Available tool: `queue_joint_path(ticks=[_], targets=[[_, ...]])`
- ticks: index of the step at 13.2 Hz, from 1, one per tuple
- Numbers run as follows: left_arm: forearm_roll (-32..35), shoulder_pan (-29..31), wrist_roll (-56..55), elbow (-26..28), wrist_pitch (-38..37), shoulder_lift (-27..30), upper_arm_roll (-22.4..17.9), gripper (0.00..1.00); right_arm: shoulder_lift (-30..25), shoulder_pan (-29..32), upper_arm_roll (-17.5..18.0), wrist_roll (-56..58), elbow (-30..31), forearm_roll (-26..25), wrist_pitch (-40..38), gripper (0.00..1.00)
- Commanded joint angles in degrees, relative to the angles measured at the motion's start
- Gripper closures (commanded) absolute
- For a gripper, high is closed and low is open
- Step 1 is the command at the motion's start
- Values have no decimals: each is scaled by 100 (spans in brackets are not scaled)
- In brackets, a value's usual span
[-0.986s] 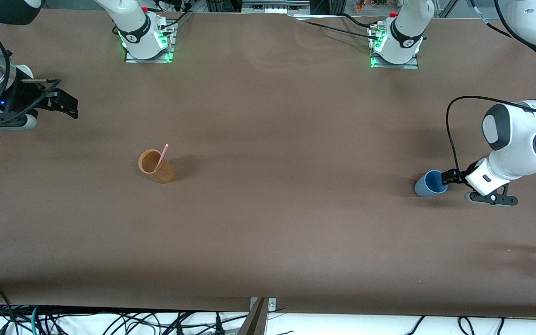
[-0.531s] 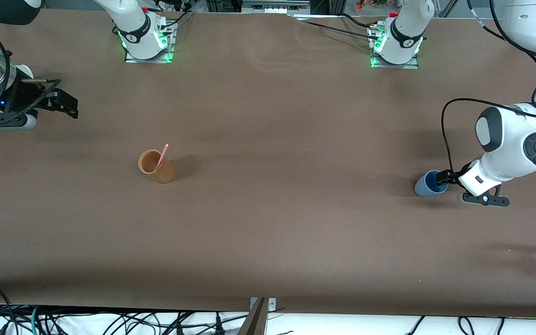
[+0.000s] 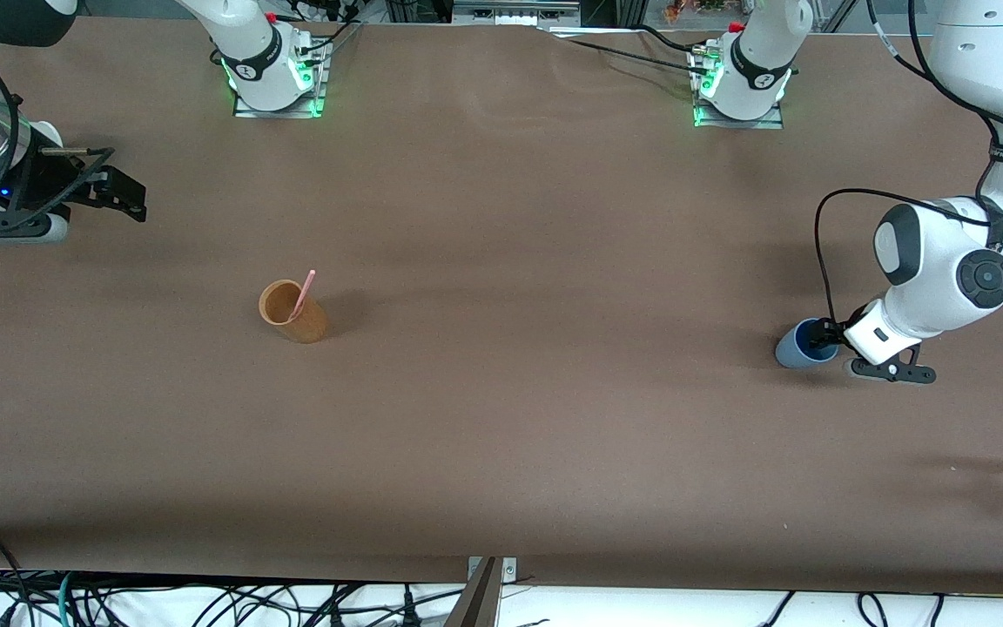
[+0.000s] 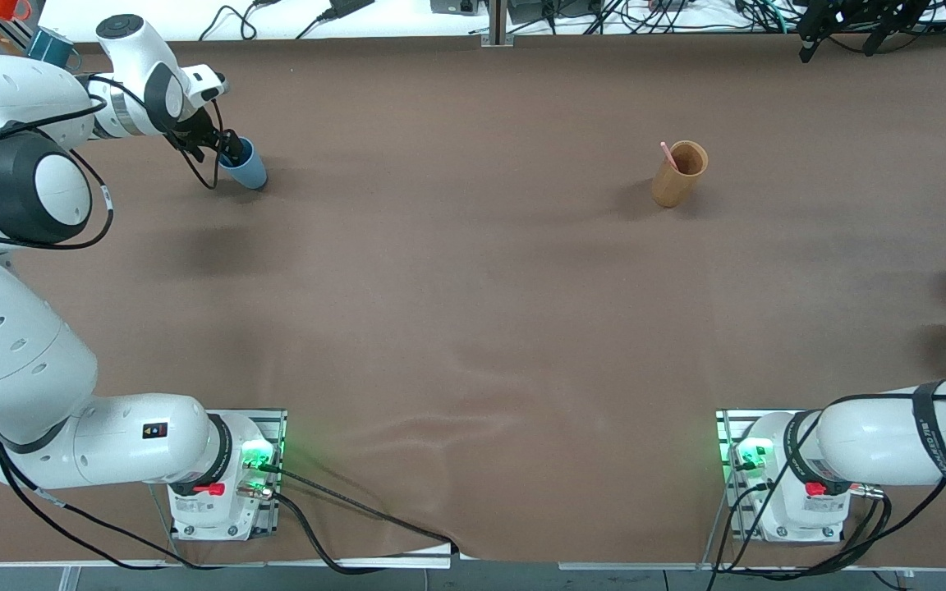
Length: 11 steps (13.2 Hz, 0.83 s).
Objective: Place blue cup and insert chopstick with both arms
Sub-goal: 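Reach the left gripper down to the blue cup and grasp it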
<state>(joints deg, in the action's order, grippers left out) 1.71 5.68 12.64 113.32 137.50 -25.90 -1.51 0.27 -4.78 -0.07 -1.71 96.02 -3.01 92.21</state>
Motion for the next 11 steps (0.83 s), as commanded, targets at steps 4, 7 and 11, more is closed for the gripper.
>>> queue_joint_path(ticks=[4, 7, 11], targets=[[49, -15, 2, 58, 23, 41, 1, 100, -89, -5, -1, 21, 83, -16, -10, 0], [40, -15, -16, -47, -205, 93, 10, 100, -89, -5, -1, 21, 83, -16, -54, 0], [-460, -251, -103, -538, -890, 199, 168, 100, -80, -5, -1, 13, 83, -16, -63, 0]])
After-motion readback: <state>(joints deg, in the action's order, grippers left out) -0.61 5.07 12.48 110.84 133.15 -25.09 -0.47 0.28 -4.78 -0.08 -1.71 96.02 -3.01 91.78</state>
